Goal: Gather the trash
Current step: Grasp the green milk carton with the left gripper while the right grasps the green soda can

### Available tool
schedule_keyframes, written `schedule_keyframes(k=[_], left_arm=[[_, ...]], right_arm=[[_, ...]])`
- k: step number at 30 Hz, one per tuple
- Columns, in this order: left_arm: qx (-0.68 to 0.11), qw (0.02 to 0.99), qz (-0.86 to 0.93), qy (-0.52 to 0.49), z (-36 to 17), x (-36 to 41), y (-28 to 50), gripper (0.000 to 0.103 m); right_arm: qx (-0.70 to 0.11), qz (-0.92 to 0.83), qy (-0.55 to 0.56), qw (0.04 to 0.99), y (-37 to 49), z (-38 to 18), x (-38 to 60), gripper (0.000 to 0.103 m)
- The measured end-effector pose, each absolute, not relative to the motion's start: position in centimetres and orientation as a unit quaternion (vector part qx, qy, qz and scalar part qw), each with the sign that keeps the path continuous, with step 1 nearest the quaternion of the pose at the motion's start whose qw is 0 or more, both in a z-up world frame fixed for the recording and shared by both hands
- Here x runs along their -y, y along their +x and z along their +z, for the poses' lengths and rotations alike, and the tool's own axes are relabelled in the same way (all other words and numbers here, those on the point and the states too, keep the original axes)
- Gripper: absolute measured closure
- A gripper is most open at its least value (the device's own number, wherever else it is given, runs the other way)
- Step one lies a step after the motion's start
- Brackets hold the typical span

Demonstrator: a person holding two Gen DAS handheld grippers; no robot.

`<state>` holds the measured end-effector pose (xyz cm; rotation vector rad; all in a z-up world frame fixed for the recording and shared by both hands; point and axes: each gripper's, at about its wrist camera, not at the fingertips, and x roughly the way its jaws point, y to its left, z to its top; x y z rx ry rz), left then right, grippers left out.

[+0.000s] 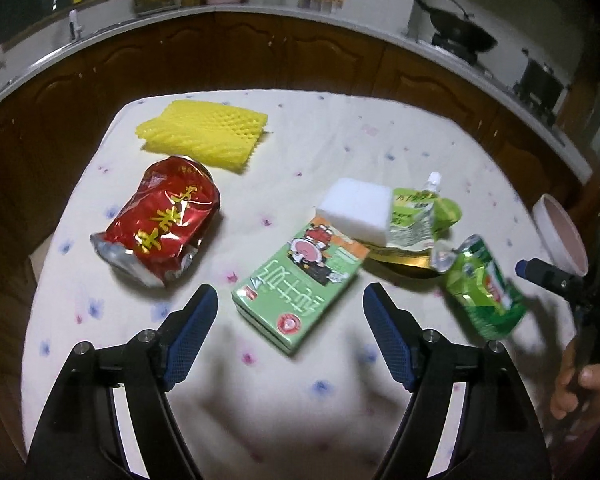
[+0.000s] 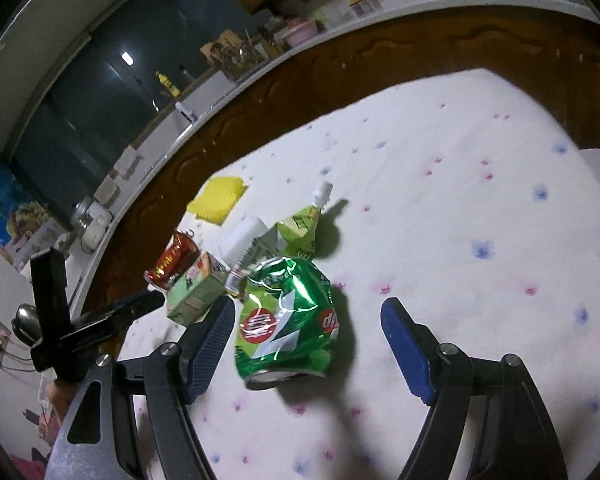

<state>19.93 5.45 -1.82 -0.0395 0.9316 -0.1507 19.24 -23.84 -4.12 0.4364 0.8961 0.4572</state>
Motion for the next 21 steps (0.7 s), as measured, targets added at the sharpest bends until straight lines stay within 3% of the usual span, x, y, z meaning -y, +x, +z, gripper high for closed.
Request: schedule_keyframes(k=[8, 11, 13, 14, 16, 21], left_arm=[[-0.464, 0.880, -0.097, 0.032, -3.5, -3.9, 21.9, 0.025], [-0.475, 0.874, -0.100, 0.036, -4.3, -3.8, 22.3, 0.025], [-0.475, 0.873, -0.103, 0.036, -4.5, -3.7, 22.2, 0.033], [-0.473, 0.875, -0.099, 0.039, -4.5, -3.7, 22.0, 0.035], [-0.469, 0.876, -0.104, 0.034, -4.4, -3.7, 21.6, 0.037], [-0.454, 0.883, -0.115, 0.023, -3.5, -3.4, 20.3, 0.040]], right_arm=[[-0.460, 0.241, 0.204, 0.830, 20.9, -6.0, 22.5, 0.025], [-0.469, 0.250, 0.201, 0.823, 21.3, -6.5, 21.9, 0.031], [-0.472, 0.264, 0.205, 0.816, 21.3, -6.7, 21.6, 0.052], [-0.472, 0.270, 0.209, 0.812, 21.3, -6.7, 21.5, 0.056], [-0.465, 0.279, 0.213, 0.812, 21.0, -6.3, 21.4, 0.073], [-0.453, 0.271, 0.178, 0.831, 20.0, -5.0, 20.7, 0.074]])
